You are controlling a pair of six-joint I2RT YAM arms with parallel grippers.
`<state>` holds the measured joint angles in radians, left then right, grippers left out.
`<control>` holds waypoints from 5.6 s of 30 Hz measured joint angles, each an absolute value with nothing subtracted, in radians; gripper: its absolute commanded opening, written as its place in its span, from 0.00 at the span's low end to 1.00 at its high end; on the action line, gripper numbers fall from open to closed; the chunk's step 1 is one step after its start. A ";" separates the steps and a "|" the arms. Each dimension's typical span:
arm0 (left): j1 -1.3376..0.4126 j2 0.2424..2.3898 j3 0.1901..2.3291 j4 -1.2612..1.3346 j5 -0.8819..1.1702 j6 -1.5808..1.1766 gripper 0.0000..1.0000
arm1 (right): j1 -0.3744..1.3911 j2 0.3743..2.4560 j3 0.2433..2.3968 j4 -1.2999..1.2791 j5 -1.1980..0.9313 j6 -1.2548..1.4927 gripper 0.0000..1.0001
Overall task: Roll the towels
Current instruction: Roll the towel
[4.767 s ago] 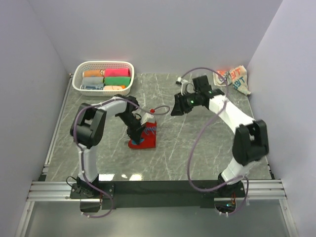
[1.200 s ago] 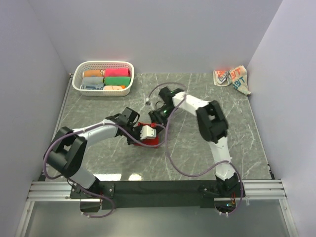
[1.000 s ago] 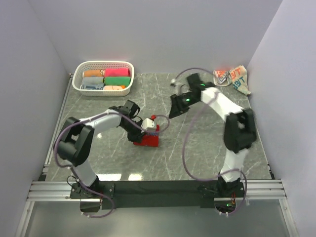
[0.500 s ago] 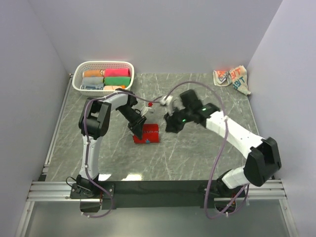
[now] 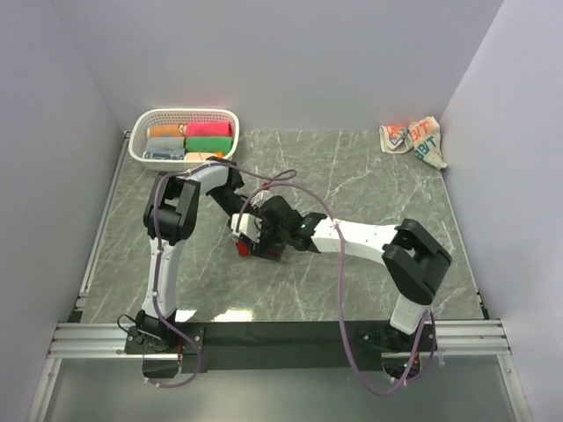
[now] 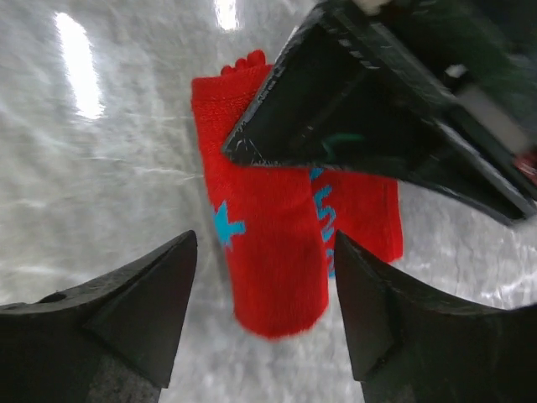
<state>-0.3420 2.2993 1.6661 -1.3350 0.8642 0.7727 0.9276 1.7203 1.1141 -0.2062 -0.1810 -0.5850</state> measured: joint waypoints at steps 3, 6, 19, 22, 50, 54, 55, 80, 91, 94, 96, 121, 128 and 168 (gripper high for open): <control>-0.342 2.301 1.667 -1.335 0.864 0.767 0.28 | 0.937 1.772 1.108 -0.168 -0.152 -0.622 0.63; -0.342 2.301 1.666 -1.332 0.865 0.761 0.30 | 0.938 1.828 1.107 -0.150 -0.138 -0.652 0.28; -0.276 2.122 1.503 -1.170 0.859 0.757 0.56 | 0.907 1.836 1.172 -0.299 -0.309 -0.604 0.00; -0.169 2.035 1.447 -1.093 0.858 0.751 0.56 | 0.884 1.836 1.194 -0.392 -0.410 -0.530 0.00; -0.623 1.190 0.615 -0.263 0.441 0.722 0.69 | 0.683 2.265 1.613 -0.862 -1.016 -0.358 0.00; -0.651 1.271 0.617 -0.227 0.432 0.724 0.61 | 0.682 2.274 1.618 -0.865 -1.028 -0.356 0.01; -0.653 1.296 0.617 -0.226 0.432 0.728 0.59 | 0.681 2.274 1.618 -0.864 -1.029 -0.355 0.03; -0.483 1.750 1.032 -0.655 0.710 0.702 0.16 | 0.199 1.849 1.536 -0.699 -0.844 -0.253 0.39; -0.373 2.110 1.397 -1.068 0.901 0.669 0.18 | 0.323 1.542 1.162 -0.610 -0.783 -0.282 0.27; -0.368 2.164 1.459 -1.139 0.905 0.669 0.19 | 0.422 1.481 1.125 -0.596 -0.722 -0.296 0.34; -0.368 2.183 1.482 -1.166 0.904 0.670 0.20 | 0.518 1.446 1.124 -0.570 -0.679 -0.313 0.39; -0.321 2.223 1.496 -1.219 0.921 0.653 0.52 | 0.863 1.835 1.205 -0.367 -0.388 -0.498 0.04; -0.180 2.109 1.401 -1.085 0.944 0.624 0.62 | 0.857 1.859 1.213 -0.339 -0.454 -0.511 0.00; -0.627 1.428 0.679 -0.147 0.330 0.947 0.67 | 0.593 2.255 1.616 -0.688 -1.047 -0.280 0.00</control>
